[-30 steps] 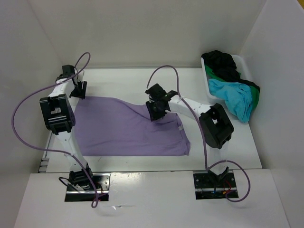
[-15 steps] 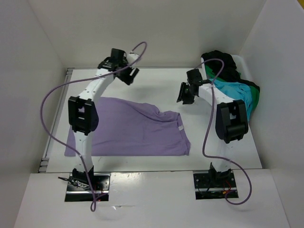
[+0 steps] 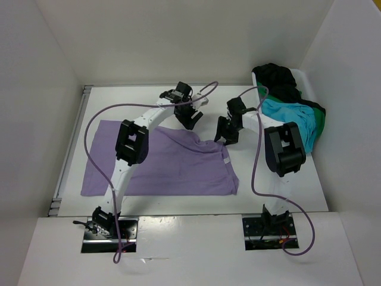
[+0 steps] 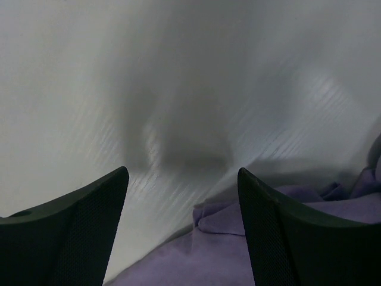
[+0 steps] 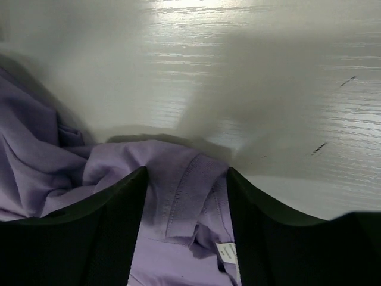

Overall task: Fold and stack the t-shirts
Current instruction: Grap the side of the flattened tshirt furthest away from the robot with both arms

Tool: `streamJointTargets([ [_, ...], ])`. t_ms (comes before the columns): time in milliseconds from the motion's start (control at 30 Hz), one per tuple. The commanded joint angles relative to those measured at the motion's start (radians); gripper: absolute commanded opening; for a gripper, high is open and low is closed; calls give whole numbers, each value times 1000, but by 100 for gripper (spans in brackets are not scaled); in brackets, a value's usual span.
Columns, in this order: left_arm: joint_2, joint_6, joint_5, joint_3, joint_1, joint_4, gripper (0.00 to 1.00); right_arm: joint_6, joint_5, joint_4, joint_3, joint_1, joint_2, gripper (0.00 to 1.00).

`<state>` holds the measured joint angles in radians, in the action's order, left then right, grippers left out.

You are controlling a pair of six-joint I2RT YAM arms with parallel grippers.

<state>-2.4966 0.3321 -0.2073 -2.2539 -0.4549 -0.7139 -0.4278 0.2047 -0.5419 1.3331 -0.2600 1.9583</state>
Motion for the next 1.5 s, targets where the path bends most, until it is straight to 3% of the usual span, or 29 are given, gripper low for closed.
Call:
streamJointTargets([
  [0,2,-15,-40,-23,16,-38,81,20,41,17,-9,-7,1,60],
  [133,71,30,-101,118,16,-35,81,20,32,17,-29,-7,-9,32],
  [167,108,39,-116,185,7,-19,78,20,32,17,-29,-7,-18,20],
  [267,156,62,-168,240,-2,-19,64,20,32,17,-20,-7,-18,5],
  [367,168,71,-193,249,-2,-53,35,20,32,26,1,-7,-47,0],
  [400,168,71,-204,249,-2,-53,17,11,32,26,1,-7,-61,0],
  [500,192,59,-204,249,-2,-65,0,11,32,48,-8,-7,-139,0],
  [767,355,2,-145,249,19,2,0,55,35,80,-150,-114,-358,0],
  [967,452,41,-103,489,-10,-16,0,24,-33,80,-276,-219,-400,1],
  [1100,524,50,-66,649,-30,4,0,-14,-86,30,-311,-278,-430,12],
  [1233,567,59,-34,770,-54,14,1,-32,-74,4,-333,-311,-452,40],
  [1400,613,50,-34,853,-77,24,10,-32,-48,-50,-307,-323,-476,45],
  [1467,625,39,-24,863,-77,24,19,-32,-68,-59,-273,-323,-512,45],
])
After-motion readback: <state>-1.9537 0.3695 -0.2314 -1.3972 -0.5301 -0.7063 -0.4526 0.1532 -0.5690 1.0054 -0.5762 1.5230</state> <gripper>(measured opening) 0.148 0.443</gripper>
